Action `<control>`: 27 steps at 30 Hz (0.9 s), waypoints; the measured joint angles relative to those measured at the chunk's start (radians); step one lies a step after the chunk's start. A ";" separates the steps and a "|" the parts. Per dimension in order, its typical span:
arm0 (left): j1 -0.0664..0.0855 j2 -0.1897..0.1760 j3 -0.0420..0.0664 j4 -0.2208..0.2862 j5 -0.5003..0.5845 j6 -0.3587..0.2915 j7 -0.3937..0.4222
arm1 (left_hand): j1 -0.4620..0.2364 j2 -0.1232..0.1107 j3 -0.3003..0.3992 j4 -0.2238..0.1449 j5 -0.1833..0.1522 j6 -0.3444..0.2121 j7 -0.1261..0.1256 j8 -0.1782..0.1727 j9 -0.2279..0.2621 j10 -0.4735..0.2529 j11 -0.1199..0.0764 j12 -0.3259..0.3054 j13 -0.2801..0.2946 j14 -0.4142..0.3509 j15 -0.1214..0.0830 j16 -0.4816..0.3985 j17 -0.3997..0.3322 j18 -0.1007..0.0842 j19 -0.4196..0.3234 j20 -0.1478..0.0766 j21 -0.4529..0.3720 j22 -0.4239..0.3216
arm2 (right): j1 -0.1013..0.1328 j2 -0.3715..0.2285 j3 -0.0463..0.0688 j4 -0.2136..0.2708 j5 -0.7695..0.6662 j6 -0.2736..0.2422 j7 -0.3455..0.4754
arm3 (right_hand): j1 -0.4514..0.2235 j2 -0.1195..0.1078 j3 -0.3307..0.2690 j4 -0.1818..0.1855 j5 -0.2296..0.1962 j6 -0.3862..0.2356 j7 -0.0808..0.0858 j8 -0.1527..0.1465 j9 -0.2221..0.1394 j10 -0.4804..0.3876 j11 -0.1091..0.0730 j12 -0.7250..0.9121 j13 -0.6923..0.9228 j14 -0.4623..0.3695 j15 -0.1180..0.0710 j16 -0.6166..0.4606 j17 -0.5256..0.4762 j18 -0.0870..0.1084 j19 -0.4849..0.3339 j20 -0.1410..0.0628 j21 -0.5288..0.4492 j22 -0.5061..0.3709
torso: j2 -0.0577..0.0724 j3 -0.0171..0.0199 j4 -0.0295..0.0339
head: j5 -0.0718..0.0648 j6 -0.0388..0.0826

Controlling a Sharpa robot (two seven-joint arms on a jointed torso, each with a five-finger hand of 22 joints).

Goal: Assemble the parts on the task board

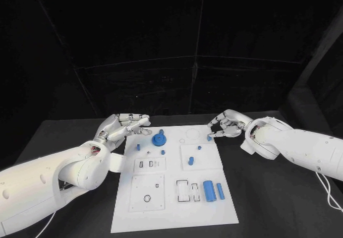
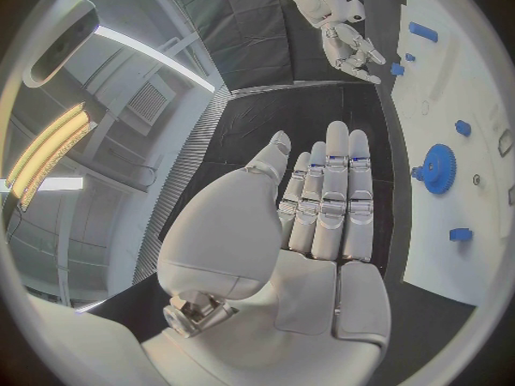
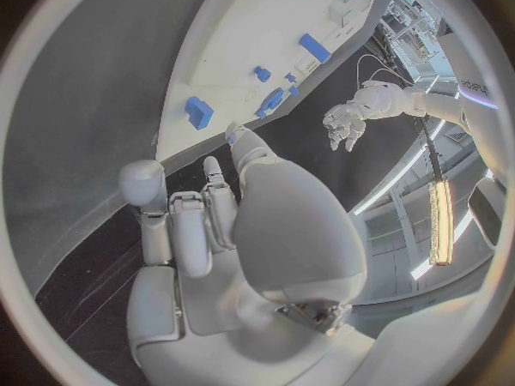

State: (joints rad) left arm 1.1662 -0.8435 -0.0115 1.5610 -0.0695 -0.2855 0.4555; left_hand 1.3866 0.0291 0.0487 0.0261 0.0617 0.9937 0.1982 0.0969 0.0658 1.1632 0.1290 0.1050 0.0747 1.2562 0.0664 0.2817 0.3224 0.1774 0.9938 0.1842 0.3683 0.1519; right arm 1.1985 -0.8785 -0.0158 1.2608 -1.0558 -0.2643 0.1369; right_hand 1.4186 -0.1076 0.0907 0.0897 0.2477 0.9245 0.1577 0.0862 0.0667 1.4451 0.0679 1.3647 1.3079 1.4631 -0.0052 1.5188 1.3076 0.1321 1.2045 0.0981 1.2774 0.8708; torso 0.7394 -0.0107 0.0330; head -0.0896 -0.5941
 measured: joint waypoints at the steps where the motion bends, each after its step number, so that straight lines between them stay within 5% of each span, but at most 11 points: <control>1: 0.000 0.000 0.000 0.000 0.000 0.000 0.000 | 0.000 0.000 0.000 0.000 0.000 0.000 0.000 0.000 0.000 0.000 0.000 0.000 0.000 0.000 0.000 0.000 0.000 0.000 0.000 0.000 0.000 0.000 | -0.001 0.002 0.000 -0.005 -0.001 0.003 0.001 | 0.000 0.000 -0.001 -0.001 0.000 -0.001 0.001 0.000 0.000 0.000 0.000 -0.003 0.000 0.000 0.000 0.000 0.000 0.000 0.000 0.000 0.000 0.000 | 0.000 0.0000 0.0000 | 0.000 -0.001; 27: 0.000 0.007 0.000 -0.014 0.000 0.004 -0.001 | 0.000 0.000 0.003 -0.003 0.000 0.000 0.000 0.000 0.000 0.000 0.000 0.000 -0.001 0.000 0.000 0.000 0.001 0.000 0.000 0.000 0.000 0.000 | -0.029 0.035 0.000 -0.057 -0.026 0.049 0.007 | 0.010 0.003 -0.008 -0.014 0.004 -0.012 0.005 -0.005 0.001 -0.004 0.004 -0.007 0.000 0.000 0.000 0.000 0.000 0.000 -0.004 0.004 0.000 -0.008 | -0.001 -0.0012 -0.0002 | -0.003 -0.012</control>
State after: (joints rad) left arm 1.1662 -0.8364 -0.0115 1.5475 -0.0695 -0.2811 0.4544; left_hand 1.3866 0.0291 0.0515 0.0233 0.0617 0.9937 0.1981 0.0970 0.0658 1.1631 0.1289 0.1047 0.0739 1.2562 0.0664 0.2817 0.3232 0.1774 0.9938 0.1842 0.3683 0.1521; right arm 1.1697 -0.8431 -0.0154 1.2035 -1.0818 -0.2152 0.1436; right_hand 1.4291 -0.1050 0.0831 0.0758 0.2516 0.9123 0.1631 0.0810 0.0674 1.4414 0.0716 1.3572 1.3079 1.4631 -0.0053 1.5188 1.3074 0.1320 1.2008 0.1018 1.2774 0.8628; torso 0.7386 -0.0120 0.0328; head -0.0928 -0.6065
